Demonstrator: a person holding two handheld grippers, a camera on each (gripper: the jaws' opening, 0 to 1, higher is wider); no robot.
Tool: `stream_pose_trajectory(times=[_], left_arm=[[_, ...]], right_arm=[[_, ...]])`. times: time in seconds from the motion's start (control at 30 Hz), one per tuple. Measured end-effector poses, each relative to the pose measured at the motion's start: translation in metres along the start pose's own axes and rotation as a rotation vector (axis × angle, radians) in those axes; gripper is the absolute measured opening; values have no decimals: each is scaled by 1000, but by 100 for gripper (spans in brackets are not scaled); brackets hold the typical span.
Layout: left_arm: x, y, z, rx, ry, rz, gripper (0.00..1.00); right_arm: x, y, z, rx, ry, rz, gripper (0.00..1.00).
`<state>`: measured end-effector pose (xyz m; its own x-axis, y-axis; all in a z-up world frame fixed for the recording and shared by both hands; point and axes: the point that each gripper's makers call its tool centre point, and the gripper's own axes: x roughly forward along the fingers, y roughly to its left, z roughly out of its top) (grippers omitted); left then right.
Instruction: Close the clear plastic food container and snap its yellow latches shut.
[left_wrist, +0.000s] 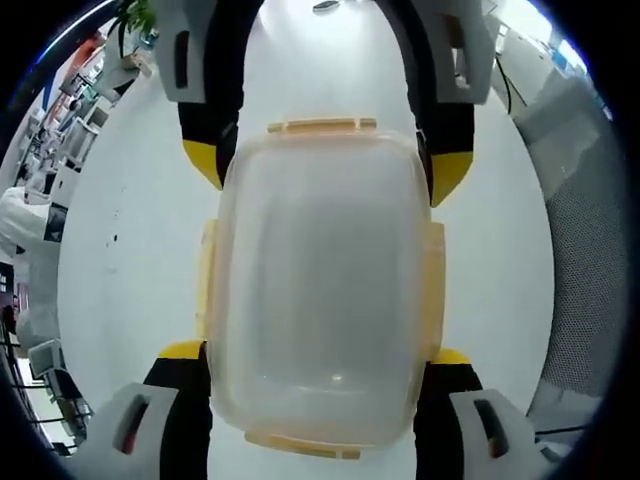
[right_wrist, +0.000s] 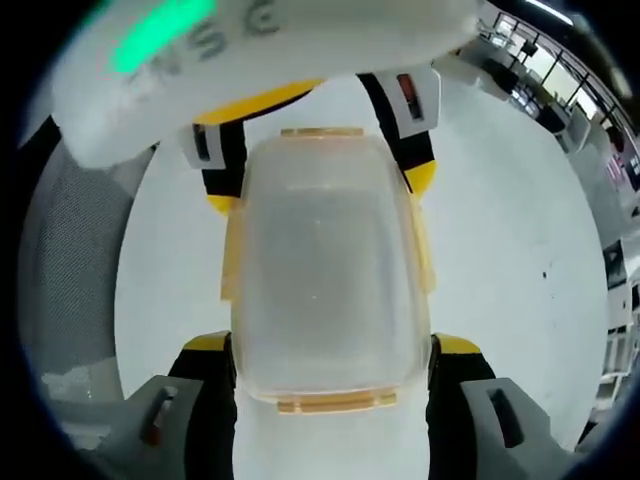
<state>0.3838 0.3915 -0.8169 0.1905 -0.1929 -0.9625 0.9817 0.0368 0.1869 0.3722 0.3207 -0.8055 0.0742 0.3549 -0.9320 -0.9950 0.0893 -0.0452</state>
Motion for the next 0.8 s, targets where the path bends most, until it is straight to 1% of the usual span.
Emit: stream_pose_trajectory(times=[0.13, 0.37, 0.47, 0.5, 0.57, 0.63, 0.73, 0.8], left_arm=[[1, 5, 1, 0, 6, 0, 82], [2, 13, 2, 2, -13, -4, 82], [2, 14, 2, 2, -20, -4, 82], [2, 14, 2, 3, -22, -5, 82], [1, 14, 4, 19, -37, -8, 82], [1, 14, 4, 13, -55, -10, 82], [1, 15, 4, 14, -68, -15, 83], [2, 14, 4, 23, -70, -15, 85]], right_arm=[[0, -5, 0, -1, -6, -1, 76], [1, -15, 1, 3, -11, -3, 76], [1, -15, 1, 3, -11, -3, 76], [0, -14, 1, 7, -7, -4, 76], [1, -13, 0, 9, 29, -14, 76], [2, -13, -1, -1, 30, -16, 77], [2, -14, -1, -5, 16, -19, 78], [0, -13, 0, -9, -15, -21, 78]])
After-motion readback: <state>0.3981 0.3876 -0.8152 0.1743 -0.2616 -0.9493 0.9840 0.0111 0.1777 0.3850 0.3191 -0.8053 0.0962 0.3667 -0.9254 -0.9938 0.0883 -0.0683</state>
